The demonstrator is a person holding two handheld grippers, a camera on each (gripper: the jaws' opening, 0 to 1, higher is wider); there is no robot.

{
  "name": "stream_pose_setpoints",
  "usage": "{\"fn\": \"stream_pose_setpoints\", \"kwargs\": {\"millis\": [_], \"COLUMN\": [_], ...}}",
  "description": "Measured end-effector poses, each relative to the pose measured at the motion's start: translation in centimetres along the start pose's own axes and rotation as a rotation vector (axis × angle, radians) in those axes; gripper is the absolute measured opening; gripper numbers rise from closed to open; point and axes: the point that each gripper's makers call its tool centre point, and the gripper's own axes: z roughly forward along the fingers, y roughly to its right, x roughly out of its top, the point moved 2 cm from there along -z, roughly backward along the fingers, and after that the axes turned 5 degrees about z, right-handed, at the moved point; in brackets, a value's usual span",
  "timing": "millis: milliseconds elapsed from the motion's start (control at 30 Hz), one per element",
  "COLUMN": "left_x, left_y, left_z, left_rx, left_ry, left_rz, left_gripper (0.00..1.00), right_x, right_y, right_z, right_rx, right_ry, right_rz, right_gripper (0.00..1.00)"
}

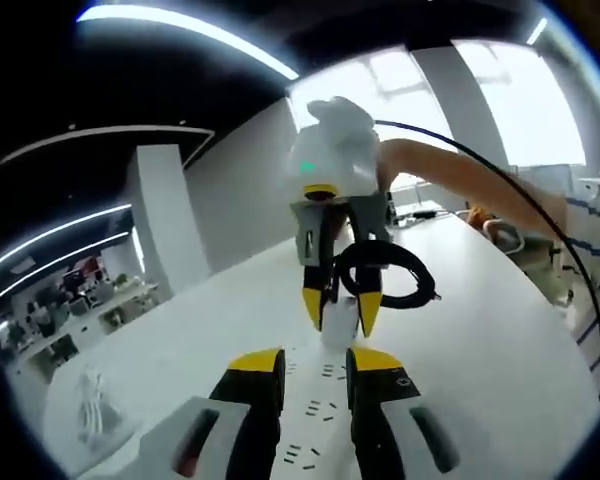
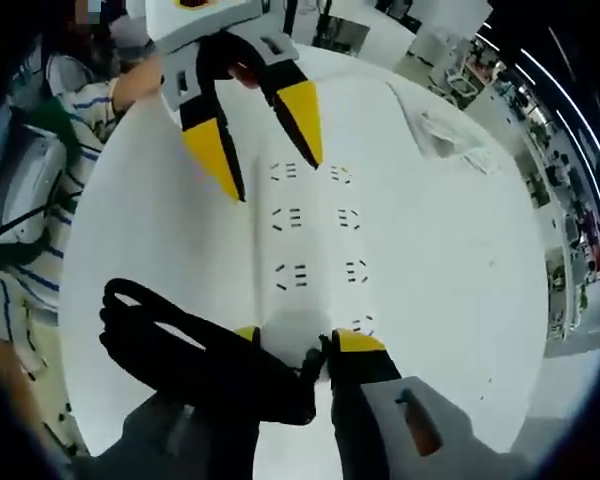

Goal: Straighten the power strip on the desk, plug the charger into it

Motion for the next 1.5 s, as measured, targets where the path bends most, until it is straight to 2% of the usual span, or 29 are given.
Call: {"fn": "stream_pose_setpoints", "kwargs": {"millis": [67,167,667,933,1033,1100,1233,1500], "left_x": [0.0,-0.3,-0.7,-0.8,-0.9,-0.9,-1.3,-1.1], "left_y": [0.1,0.3,-0.1,-0.1,0.0,0.0,0.0,-0.1], "left_z": [0.0,0.1,-0.2,-0.2,-0.2,-0.2,-0.1,-0.2], "left_rx": [-0.003,-0.005,0.005,0.004,0.002,0.004,0.006,0.011], "left_ry": [0.002,-0.009,-0.029,-0.036,-0.043,-0.047,-0.065,-0.066], "left_rz": [-0.002,0.007,0.015,0.016,0.022,0.024,0.031,0.036], "left_gripper": [0.24,0.24,0.24,0.24,0.24,0.24,0.25,0.25], "right_x": [0.0,0.2,0.2,0.2,0.2,0.1,0.1,0.2], "right_y": [0.0,-0.2,0.1,0.2,0.2,0.1,0.1,0.2], "right_z": [0.2,0.5,0.5,0.4,0.4,0.4,0.4,0.0], "right_rx": [-0.006,-0.01,-0.042,-0.083,-0.123,-0.142,-0.16,-0.2], "right_ry": [-0.088,-0.14,-0.127,-0.052,-0.013,-0.01,0.018,0.187], "right_rz": [-0.023,-0.038,-0.029,-0.034,-0.086,-0.125,-0.136,-0.14], "right_gripper": [0.24,0.24,0.25,0.26,0.27,0.27,0.27,0.27]}}
